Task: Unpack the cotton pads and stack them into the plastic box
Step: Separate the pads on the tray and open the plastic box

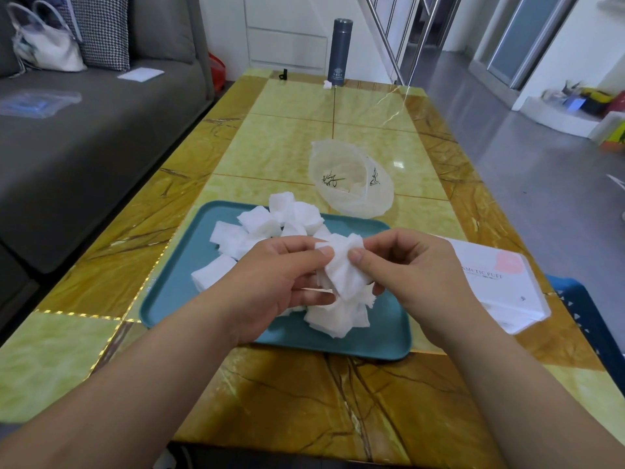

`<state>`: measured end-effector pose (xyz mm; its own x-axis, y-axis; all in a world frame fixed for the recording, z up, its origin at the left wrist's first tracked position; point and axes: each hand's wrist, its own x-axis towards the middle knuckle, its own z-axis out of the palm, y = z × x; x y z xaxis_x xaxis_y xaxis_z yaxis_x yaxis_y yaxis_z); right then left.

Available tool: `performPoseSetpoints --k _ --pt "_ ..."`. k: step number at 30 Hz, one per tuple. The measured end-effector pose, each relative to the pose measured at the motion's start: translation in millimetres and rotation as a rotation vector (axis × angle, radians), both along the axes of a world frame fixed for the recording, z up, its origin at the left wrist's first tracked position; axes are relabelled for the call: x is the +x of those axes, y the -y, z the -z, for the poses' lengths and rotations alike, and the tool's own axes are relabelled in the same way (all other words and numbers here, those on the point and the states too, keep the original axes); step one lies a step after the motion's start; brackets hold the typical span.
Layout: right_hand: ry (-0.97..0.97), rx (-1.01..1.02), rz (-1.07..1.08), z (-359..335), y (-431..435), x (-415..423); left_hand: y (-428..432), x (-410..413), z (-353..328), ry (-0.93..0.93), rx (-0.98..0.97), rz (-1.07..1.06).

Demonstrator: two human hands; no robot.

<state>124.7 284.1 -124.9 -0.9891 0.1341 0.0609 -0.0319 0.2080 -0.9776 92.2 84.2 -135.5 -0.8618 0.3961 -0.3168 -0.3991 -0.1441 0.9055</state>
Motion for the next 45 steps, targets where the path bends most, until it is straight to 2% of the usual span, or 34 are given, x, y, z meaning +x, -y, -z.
performPoseSetpoints --k 3,7,16,19,22,26,29,32,35,39,45 --pt "-0.027 0.071 0.005 1.9 1.0 -1.0 0.0 0.5 -1.5 -0.004 0.006 -0.002" --pt "-0.066 0.186 -0.122 0.0 4.5 3.0 1.4 -0.4 -2.1 0.019 0.049 -0.025" --pt "-0.151 0.042 -0.048 -2.1 10.5 3.7 1.0 -2.5 -5.9 0.194 0.233 -0.056" --pt "-0.138 0.027 0.001 -0.9 6.8 2.7 1.6 -4.8 -3.8 0.211 0.213 -0.146" --pt "-0.083 -0.007 0.046 2.3 -0.7 0.8 2.8 -7.2 0.1 0.158 0.140 -0.280" --pt "0.035 -0.078 0.097 5.2 -5.9 -1.2 2.7 -7.4 -1.4 -0.006 -0.055 -0.378" --pt "0.093 -0.125 0.099 7.4 -5.5 -3.7 5.4 -5.7 -6.0 -0.082 -0.049 -0.321" --pt "0.114 -0.134 0.092 9.3 -4.8 -5.7 7.9 -0.1 -10.3 -0.143 -0.006 -0.144" --pt "0.139 -0.136 0.026 6.0 -2.1 -4.4 4.1 5.9 -10.6 -0.210 -0.084 0.005" --pt "0.155 -0.141 -0.079 3.0 0.8 -1.0 0.4 5.0 -6.3 -0.293 -0.243 -0.036" --pt "0.161 -0.116 -0.106 2.0 1.0 1.0 1.1 5.9 -4.3 -0.344 -0.298 -0.053"
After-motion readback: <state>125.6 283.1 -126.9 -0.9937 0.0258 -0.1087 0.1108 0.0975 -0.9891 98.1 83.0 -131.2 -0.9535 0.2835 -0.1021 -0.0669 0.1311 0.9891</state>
